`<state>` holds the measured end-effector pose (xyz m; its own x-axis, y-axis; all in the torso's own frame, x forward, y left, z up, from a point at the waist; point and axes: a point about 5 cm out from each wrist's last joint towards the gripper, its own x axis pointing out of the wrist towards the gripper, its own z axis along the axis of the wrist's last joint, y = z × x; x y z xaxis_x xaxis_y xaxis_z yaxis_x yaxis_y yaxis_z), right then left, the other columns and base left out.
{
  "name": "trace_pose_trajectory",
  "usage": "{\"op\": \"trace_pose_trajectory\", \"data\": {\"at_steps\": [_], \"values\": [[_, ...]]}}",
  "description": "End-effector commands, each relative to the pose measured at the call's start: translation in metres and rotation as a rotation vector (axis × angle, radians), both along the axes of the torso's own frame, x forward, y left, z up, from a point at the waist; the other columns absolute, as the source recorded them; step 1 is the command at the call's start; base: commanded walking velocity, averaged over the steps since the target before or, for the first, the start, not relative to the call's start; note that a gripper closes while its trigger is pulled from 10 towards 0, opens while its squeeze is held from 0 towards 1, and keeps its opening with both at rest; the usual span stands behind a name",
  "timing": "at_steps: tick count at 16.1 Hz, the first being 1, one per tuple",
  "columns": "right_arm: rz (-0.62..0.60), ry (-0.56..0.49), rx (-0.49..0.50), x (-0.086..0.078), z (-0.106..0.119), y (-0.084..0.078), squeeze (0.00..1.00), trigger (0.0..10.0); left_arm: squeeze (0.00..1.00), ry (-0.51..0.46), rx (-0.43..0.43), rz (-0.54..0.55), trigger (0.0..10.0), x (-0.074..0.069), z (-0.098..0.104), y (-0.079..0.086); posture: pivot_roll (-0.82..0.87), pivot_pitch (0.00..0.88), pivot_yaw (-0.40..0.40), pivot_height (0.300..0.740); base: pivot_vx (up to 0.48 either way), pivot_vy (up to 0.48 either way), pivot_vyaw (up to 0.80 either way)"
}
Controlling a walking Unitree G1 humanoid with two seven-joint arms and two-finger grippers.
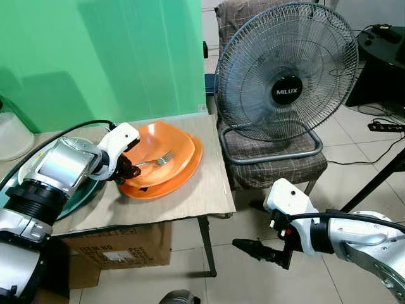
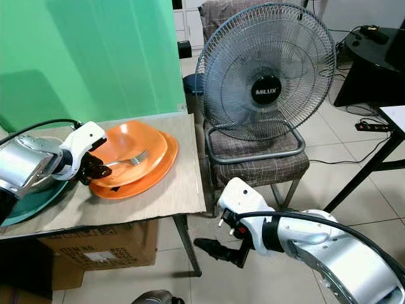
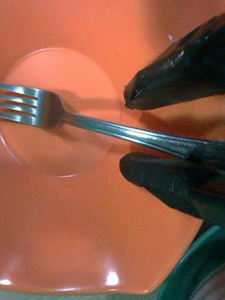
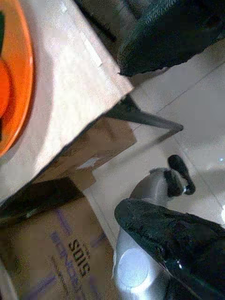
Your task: Setting the table
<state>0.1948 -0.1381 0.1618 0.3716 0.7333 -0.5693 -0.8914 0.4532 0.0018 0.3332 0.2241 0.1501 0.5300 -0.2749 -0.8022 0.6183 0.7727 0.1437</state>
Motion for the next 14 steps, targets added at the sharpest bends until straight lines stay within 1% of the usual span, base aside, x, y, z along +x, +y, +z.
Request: {"op": "trace_pose_trajectory", "data": {"at_steps": [1, 10, 12, 14], "values": [[0.023, -0.017, 0.025, -0.002, 0.006, 0.000, 0.00, 10.0, 0.00, -0.018, 0.010, -0.004, 0.0, 0.004, 0.006, 0.000, 0.10, 0.000, 0.108, 0.740, 0.000, 0.000, 0.00], [0.012, -0.045, 0.045, 0.002, 0.009, -0.002, 0.00, 10.0, 0.00, -0.023, -0.005, -0.006, 0.0, 0.005, 0.007, 0.001, 0.10, 0.000, 0.106, 0.740, 0.000, 0.000, 0.00], [0.004, -0.057, 0.046, 0.004, 0.010, -0.002, 0.00, 10.0, 0.00, -0.032, -0.009, -0.002, 0.0, 0.006, 0.008, 0.002, 0.10, 0.000, 0.107, 0.740, 0.000, 0.000, 0.00], [-0.024, -0.093, 0.054, 0.009, 0.013, -0.003, 0.00, 10.0, 0.00, -0.057, -0.018, 0.006, 0.0, 0.008, 0.012, 0.002, 0.10, 0.000, 0.105, 0.740, 0.000, 0.000, 0.00]]}}
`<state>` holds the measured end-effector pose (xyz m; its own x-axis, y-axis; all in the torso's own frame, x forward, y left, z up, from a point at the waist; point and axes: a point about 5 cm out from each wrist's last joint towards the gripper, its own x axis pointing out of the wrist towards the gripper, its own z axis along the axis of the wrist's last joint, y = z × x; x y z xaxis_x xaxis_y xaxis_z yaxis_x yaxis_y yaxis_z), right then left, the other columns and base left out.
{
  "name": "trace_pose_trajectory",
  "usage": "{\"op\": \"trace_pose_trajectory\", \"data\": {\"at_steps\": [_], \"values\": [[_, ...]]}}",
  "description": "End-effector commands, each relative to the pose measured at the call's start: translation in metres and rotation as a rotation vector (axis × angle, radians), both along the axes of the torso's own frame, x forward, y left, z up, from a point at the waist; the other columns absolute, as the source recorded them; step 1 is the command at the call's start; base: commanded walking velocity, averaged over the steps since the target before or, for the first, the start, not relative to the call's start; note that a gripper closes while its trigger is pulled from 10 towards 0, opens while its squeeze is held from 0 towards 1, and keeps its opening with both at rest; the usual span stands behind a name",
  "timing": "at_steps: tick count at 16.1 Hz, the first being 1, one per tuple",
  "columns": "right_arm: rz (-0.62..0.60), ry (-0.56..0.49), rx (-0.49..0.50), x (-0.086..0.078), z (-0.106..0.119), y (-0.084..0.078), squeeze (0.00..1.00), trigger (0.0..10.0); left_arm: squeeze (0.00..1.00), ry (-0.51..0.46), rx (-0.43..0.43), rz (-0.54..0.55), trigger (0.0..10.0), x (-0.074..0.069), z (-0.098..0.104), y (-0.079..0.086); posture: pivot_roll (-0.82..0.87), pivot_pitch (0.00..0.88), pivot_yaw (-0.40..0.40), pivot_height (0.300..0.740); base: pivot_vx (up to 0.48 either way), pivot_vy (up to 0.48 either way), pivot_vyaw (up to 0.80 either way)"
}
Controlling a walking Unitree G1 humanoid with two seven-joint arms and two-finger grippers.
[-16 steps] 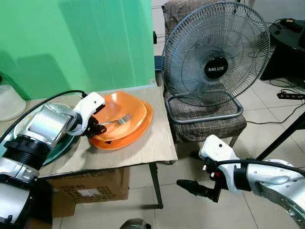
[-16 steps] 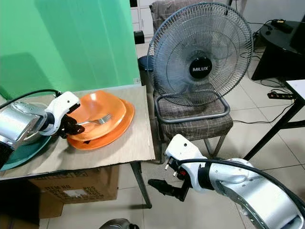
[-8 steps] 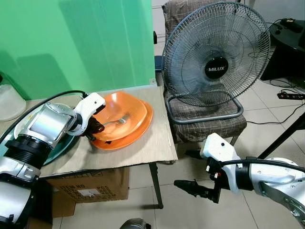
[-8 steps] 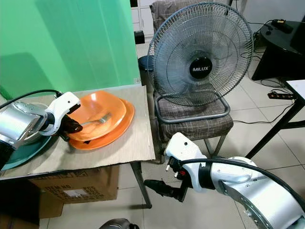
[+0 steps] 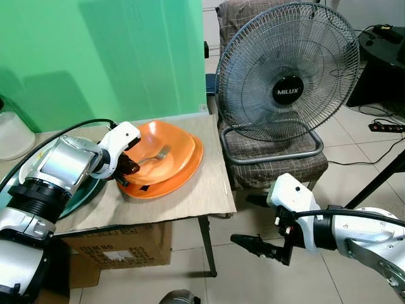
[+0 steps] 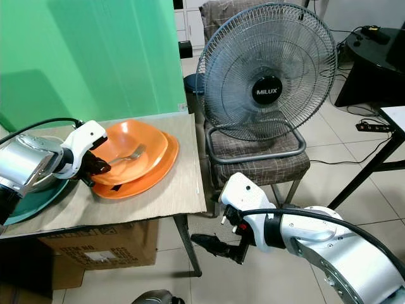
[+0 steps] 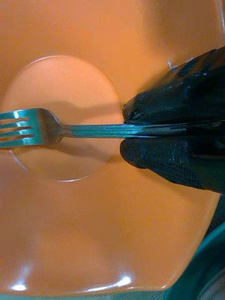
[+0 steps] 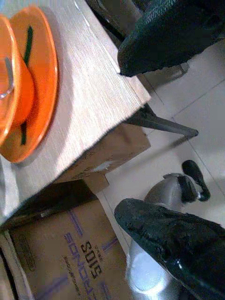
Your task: Setting the table
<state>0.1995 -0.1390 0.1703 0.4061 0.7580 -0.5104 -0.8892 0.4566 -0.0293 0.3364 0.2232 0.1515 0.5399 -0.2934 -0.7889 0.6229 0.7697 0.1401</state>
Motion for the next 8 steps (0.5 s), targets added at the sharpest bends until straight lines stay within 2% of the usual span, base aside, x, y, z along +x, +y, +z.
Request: {"op": "trace_pose_trajectory", "data": {"at_steps": [1, 3, 6, 8], "values": [[-0.031, -0.045, 0.009, 0.006, 0.005, -0.003, 0.00, 10.0, 0.00, -0.053, -0.003, 0.017, 0.0, 0.006, 0.013, 0.003, 0.10, 0.000, 0.105, 0.740, 0.000, 0.000, 0.00], [-0.111, -0.122, 0.023, 0.017, 0.012, -0.009, 0.00, 10.0, 0.00, -0.143, -0.019, 0.008, 0.0, 0.010, 0.023, 0.002, 0.10, 0.000, 0.106, 0.740, 0.000, 0.000, 0.00], [-0.179, -0.177, 0.049, 0.024, 0.016, -0.013, 0.00, 10.0, 0.00, -0.229, -0.029, -0.019, 0.0, 0.012, 0.037, -0.002, 0.10, 0.000, 0.100, 0.740, 0.000, 0.000, 0.00], [-0.282, -0.247, 0.074, 0.032, 0.018, -0.017, 0.00, 10.0, 0.00, -0.377, -0.033, -0.054, 0.0, 0.012, 0.055, -0.010, 0.10, 0.000, 0.104, 0.740, 0.000, 0.000, 0.00]]}}
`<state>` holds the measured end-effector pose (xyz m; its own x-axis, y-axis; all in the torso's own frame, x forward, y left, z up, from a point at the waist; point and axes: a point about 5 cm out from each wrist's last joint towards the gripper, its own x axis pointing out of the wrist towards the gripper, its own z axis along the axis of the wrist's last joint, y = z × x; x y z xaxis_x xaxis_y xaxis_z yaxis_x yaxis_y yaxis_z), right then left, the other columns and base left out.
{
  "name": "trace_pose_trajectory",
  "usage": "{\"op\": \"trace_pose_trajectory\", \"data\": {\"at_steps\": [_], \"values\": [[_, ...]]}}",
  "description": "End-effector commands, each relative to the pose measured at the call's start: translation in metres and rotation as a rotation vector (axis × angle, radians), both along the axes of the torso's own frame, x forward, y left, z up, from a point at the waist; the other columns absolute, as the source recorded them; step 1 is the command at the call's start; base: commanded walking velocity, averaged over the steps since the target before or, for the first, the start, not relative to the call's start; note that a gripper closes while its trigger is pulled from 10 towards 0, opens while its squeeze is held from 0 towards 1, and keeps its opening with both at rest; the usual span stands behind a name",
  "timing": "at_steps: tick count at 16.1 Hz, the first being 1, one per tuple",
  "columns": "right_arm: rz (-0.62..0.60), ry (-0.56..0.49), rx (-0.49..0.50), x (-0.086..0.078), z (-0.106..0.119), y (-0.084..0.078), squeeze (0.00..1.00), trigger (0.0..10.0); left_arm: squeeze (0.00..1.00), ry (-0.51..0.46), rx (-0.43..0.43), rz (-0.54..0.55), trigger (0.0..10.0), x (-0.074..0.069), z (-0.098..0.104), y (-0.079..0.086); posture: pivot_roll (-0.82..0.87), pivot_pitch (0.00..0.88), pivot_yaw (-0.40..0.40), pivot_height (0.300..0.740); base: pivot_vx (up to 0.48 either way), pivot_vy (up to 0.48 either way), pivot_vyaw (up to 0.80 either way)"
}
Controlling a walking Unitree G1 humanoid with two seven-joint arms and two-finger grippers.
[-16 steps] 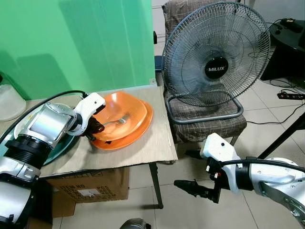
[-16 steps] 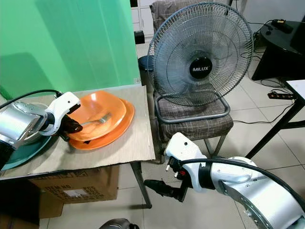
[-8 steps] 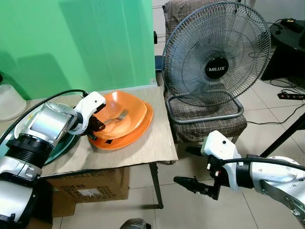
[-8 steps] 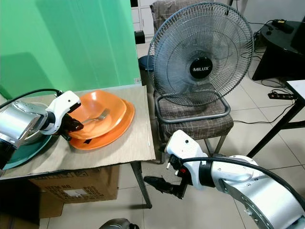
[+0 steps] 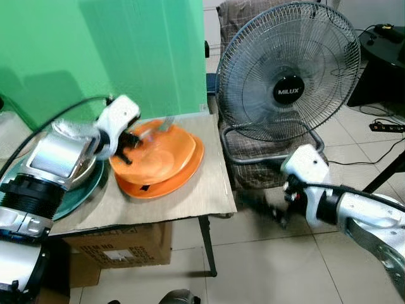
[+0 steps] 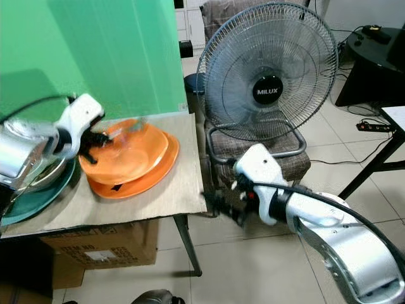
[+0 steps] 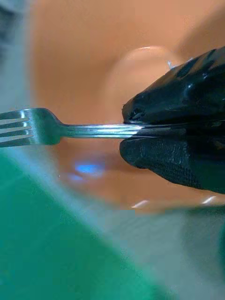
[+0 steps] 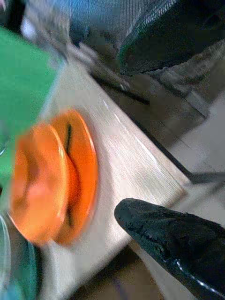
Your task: Setting the table
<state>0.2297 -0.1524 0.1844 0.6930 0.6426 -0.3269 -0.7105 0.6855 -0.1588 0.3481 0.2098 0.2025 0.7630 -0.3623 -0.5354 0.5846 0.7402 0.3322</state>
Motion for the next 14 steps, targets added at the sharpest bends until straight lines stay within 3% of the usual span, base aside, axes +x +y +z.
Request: {"op": "trace_pose_trajectory", "data": {"at_steps": [1, 3, 6, 9, 11, 12, 13, 14], "values": [[-0.093, -0.058, 0.004, 0.007, 0.003, -0.005, 0.00, 10.0, 0.00, -0.139, -0.029, -0.020, 0.0, -0.001, 0.018, -0.007, 0.10, 0.000, 0.108, 0.740, 0.000, 0.000, 0.00], [-0.239, -0.094, 0.069, 0.012, -0.003, -0.001, 0.00, 10.0, 0.00, -0.320, -0.141, -0.032, 0.0, -0.011, 0.034, -0.029, 0.09, 0.000, 0.097, 0.740, 0.000, 0.000, 0.00], [-0.344, -0.163, 0.147, 0.014, -0.003, 0.002, 0.00, 10.0, 0.00, -0.469, -0.257, -0.001, 0.0, -0.023, 0.037, -0.042, 0.09, 0.000, 0.073, 0.740, 0.000, 0.000, 0.00], [-0.433, -0.191, 0.230, 0.020, -0.003, 0.002, 0.00, 10.0, 0.00, -0.582, -0.350, 0.045, 1.4, -0.031, 0.034, -0.051, 0.09, 0.000, 0.039, 0.740, 0.000, 0.000, 0.00], [-0.492, -0.192, 0.254, 0.024, -0.008, 0.001, 0.00, 10.0, 0.00, -0.613, -0.414, 0.091, 4.1, -0.035, 0.018, -0.062, 0.09, 0.000, 0.019, 0.740, 0.000, 0.000, -0.32], [-0.525, -0.181, 0.267, 0.025, -0.012, 0.000, 0.00, 10.0, 0.00, -0.609, -0.445, 0.114, 4.7, -0.036, 0.011, -0.068, 0.09, 0.000, 0.016, 0.740, 0.000, 0.000, -0.80], [-0.545, -0.177, 0.272, 0.025, -0.014, -0.001, 0.00, 10.0, 0.00, -0.611, -0.463, 0.132, 10.0, -0.037, 0.007, -0.073, 0.08, 0.000, 0.022, 0.740, 0.000, 0.000, -0.80], [-0.554, -0.175, 0.276, 0.025, -0.016, -0.001, 0.00, 10.0, 0.00, -0.648, -0.444, 0.158, 10.0, -0.036, 0.008, -0.074, 0.08, 0.000, 0.025, 0.740, 0.000, 0.000, -0.80]]}}
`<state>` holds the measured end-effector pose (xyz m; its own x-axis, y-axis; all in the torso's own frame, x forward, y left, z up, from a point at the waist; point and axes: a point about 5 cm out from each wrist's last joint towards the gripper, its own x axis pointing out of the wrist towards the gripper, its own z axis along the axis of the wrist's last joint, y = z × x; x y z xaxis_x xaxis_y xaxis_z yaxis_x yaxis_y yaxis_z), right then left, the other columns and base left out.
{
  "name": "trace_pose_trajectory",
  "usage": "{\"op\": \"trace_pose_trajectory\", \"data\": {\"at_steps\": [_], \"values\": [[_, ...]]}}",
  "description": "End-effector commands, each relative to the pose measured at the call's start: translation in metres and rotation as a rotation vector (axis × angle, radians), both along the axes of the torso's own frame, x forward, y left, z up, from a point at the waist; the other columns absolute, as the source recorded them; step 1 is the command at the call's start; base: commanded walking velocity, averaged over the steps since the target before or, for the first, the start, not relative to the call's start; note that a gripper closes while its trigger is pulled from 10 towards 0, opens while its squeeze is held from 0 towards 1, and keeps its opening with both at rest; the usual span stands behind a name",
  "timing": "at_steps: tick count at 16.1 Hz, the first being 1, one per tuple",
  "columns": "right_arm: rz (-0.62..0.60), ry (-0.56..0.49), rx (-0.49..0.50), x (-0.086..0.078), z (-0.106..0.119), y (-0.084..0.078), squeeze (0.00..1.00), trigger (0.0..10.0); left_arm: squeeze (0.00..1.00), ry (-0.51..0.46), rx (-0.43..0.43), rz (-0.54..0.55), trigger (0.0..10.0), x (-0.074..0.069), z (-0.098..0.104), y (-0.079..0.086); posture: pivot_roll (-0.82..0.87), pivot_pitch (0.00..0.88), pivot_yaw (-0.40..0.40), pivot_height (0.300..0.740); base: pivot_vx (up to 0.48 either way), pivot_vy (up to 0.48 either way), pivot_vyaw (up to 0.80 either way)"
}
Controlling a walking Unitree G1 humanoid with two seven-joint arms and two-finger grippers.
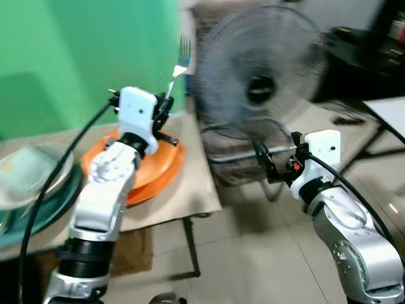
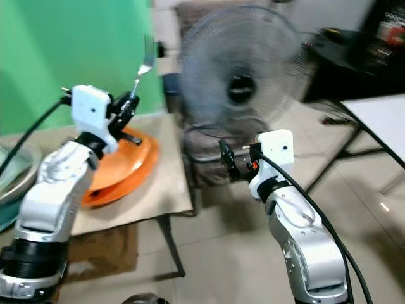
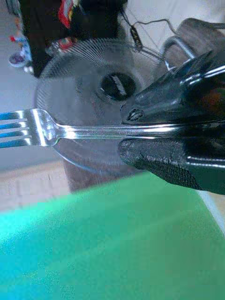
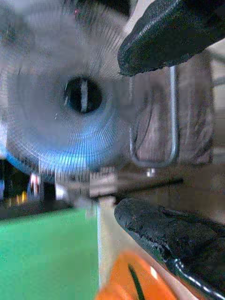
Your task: Setting the table
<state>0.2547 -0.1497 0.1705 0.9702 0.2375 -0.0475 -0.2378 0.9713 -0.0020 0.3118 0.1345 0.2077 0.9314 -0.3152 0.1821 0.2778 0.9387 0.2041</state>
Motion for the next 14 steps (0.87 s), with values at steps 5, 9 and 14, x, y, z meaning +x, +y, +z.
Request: {"op": "trace_pose_trajectory", "data": {"at_steps": [5, 9, 14], "values": [[-0.073, 0.017, 0.001, -0.003, -0.009, -0.006, 0.00, 10.0, 0.00, -0.065, -0.089, 0.097, 10.0, 0.001, 0.007, 0.015, 0.04, 0.000, 0.062, 0.740, 0.000, 0.000, -0.80], [-0.141, 0.014, -0.013, 0.002, -0.011, -0.014, 0.00, 10.0, 0.00, 0.106, 0.018, 0.075, 10.0, -0.007, -0.028, 0.013, 0.03, 0.000, 0.054, 0.740, 0.000, 0.000, -0.80], [-0.186, 0.018, -0.034, 0.008, -0.013, -0.018, 0.00, 10.0, 0.00, 0.102, -0.024, 0.094, 10.0, -0.016, -0.026, 0.013, 0.04, 0.000, 0.051, 0.740, 0.000, 0.000, -0.80]]}}
